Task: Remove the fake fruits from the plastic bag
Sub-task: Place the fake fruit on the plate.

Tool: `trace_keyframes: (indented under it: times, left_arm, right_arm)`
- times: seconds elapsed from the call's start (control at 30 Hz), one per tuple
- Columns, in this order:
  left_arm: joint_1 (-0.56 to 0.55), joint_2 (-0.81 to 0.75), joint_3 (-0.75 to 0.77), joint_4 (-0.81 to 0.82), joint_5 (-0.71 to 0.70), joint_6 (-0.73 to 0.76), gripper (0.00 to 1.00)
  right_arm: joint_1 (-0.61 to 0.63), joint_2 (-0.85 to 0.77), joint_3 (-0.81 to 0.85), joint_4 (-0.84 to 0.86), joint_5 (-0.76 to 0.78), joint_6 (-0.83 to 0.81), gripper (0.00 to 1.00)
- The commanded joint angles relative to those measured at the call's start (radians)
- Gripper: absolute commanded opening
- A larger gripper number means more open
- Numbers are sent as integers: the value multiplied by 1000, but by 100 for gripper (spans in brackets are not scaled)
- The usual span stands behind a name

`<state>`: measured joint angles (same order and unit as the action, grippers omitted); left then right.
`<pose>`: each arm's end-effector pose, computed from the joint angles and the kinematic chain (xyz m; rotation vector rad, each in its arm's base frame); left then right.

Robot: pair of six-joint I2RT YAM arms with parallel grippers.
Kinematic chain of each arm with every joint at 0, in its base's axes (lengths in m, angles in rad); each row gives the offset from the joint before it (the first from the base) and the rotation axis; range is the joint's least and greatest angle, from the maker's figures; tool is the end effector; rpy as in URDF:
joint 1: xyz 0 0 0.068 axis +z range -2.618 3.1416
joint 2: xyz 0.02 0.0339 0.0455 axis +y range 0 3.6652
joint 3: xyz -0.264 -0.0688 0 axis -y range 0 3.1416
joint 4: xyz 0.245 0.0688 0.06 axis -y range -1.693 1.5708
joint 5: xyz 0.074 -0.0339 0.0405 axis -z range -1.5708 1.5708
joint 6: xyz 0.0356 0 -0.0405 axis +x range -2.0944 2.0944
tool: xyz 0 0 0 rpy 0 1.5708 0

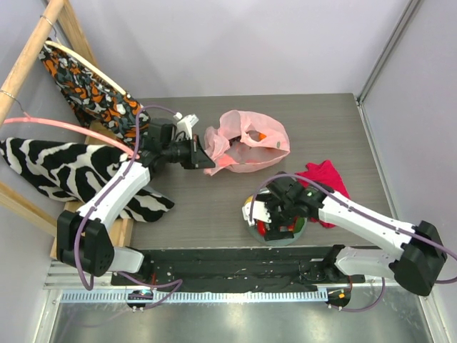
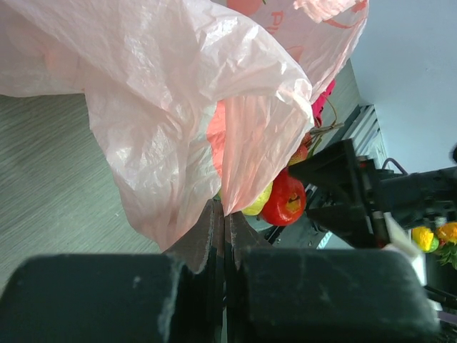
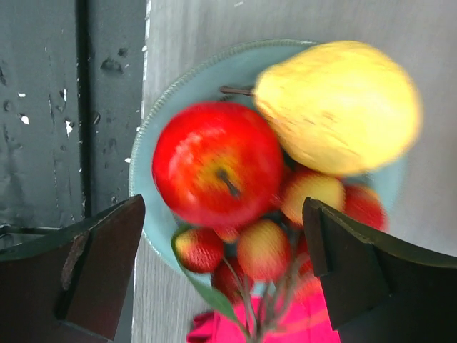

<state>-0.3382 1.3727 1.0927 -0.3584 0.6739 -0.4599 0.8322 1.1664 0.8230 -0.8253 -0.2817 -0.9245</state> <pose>0.2774 -0.1211 0.3016 0.2608 2.2849 -1.1739 0.1336 0.1615 0.2306 -2.1330 1.6676 0.3579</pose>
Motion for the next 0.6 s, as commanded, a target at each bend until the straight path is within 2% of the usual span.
trace_keyframes:
  times: [0.0,0.03,0.13,0.27,0.33,0.4,0.43,0.57]
  left_arm:
    - [15,-49,-13,27,16,13,0]
    - [15,-50,-16,29,18,12,0]
    - [13,-67,-46,35,30,-3,0]
    - [14,-98,-67,45,50,-40,0]
    - [14,-113,-65,36,59,-43,0]
    - [15,-119,-57,10,62,-36,0]
    - [13,-123,-53,-2,64,-28,0]
    - [13,-150,-65,-51,50,6,0]
  right_arm:
    - [5,-109,160,-41,30,71,100]
    - [5,-120,242,-43,35,87,100]
    - [7,-146,336,55,58,177,100]
    - [4,-105,328,338,176,311,100]
    - [4,-28,311,396,231,312,98]
    - [-7,72,332,446,246,329,91]
    - [-36,113,352,457,237,346,83]
    - [-146,284,493,462,165,458,69]
